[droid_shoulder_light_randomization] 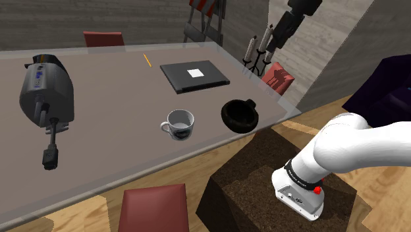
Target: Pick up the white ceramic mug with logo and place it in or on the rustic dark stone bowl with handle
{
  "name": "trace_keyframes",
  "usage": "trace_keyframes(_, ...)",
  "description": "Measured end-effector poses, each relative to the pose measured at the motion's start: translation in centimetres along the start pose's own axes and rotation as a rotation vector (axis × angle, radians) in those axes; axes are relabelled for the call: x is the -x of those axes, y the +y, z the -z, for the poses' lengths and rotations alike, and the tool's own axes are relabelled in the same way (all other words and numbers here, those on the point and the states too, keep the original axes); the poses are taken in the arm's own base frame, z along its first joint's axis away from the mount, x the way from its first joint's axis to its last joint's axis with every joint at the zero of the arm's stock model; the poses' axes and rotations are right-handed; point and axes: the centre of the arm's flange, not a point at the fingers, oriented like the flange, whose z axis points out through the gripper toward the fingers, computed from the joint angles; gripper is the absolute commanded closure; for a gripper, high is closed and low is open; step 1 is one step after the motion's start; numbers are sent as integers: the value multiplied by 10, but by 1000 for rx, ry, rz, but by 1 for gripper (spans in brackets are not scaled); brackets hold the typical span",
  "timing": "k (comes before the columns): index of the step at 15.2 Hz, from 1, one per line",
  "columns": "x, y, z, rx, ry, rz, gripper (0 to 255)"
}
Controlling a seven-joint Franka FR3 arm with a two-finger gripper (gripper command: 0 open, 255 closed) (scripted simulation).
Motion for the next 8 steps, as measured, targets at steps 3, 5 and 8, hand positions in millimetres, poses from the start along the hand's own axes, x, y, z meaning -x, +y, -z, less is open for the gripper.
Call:
trace_keyframes(3, -6, -9, -14, 2, -5, -1, 0)
trace_keyframes(5, -16, -18, -32, 6, -12, -1, 0)
trace_keyframes(8, -31, -36, -62, 11, -22, -3, 0)
